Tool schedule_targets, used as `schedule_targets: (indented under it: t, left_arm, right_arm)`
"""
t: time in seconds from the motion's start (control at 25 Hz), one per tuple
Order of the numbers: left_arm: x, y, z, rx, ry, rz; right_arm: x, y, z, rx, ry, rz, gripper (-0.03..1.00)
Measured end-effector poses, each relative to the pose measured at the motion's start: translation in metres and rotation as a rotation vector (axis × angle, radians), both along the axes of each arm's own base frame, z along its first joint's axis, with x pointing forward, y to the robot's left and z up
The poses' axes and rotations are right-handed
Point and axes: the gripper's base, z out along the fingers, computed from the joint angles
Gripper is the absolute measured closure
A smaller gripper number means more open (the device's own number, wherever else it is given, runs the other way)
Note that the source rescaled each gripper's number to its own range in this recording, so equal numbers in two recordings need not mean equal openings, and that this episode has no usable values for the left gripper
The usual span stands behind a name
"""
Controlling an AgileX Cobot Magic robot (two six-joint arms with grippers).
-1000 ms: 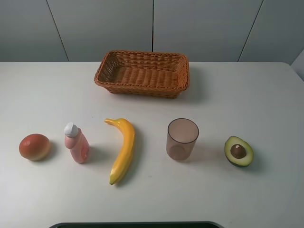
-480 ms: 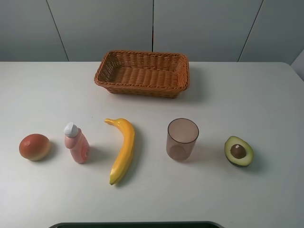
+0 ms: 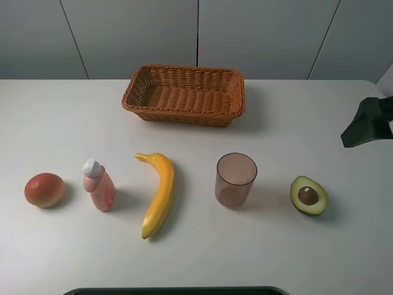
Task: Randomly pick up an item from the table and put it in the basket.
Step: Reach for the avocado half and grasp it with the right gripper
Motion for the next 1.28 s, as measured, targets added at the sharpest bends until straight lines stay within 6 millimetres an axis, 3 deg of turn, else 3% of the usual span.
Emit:
schedule_targets:
  t: [0.28,0.64,1.28]
  left_arm:
    - [0.000,0.000,0.000,0.000,0.000,0.000]
    - [0.000,0.000,0.000,0.000,0.000,0.000]
    - [0.000,0.000,0.000,0.000,0.000,0.000]
  right_arm:
    - [0.023,0.025,-0.042,-0.004,0.139,0.052,-0.03]
    - [0.008,0.038,-0.106,0.002,0.220,0.027,-0.03]
    - [0.015,0.046,-0.144,-0.019,0.277,0.039,-0.03]
